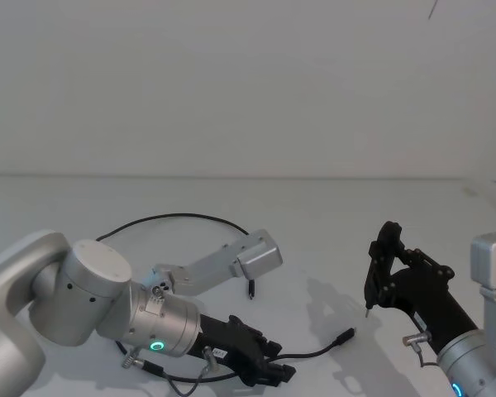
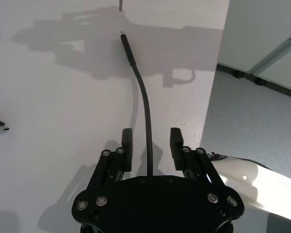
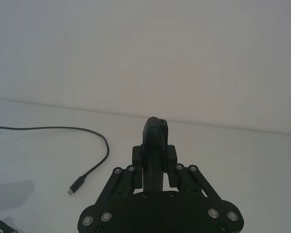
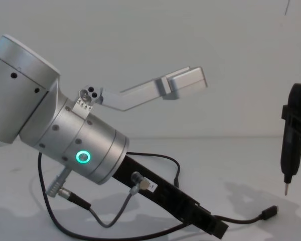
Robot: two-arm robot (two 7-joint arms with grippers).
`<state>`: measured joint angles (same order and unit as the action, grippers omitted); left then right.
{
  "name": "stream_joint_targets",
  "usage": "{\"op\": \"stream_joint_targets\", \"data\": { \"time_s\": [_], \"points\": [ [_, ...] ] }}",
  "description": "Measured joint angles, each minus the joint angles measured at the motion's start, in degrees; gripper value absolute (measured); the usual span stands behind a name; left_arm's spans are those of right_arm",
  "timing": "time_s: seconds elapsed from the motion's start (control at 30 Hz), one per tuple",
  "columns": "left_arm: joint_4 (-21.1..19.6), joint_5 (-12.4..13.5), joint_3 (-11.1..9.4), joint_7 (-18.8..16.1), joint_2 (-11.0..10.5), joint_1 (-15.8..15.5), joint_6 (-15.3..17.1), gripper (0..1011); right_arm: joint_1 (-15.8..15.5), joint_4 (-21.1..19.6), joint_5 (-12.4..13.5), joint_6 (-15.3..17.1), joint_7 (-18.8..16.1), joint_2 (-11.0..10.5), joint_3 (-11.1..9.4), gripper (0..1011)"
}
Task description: Pick up the data cable with the one hand.
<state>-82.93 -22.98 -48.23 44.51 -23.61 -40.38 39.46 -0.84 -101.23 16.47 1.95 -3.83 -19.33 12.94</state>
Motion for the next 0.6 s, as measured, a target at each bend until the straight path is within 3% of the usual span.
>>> {"op": "stream_joint_targets", "data": {
  "time_s": [0.4, 0.5, 0.6],
  "points": [
    [0.0, 0.09, -0.08, -0.22, 0.08, -0.02, 0.05, 101, 0.0, 0.0, 0.0, 0.0, 0.0, 0.0, 0.0, 279],
    [0.0, 0.1, -0.1, -0.24, 0.1, -0.02, 0.05, 38, 0.0, 0.0, 0.0, 0.0, 0.0, 0.0, 0.0, 279],
    [0.0, 0.12, -0.12, -0.26, 0.11, -0.02, 0.05, 36, 0.0, 0.0, 0.0, 0.0, 0.0, 0.0, 0.0, 279]
  ]
}}
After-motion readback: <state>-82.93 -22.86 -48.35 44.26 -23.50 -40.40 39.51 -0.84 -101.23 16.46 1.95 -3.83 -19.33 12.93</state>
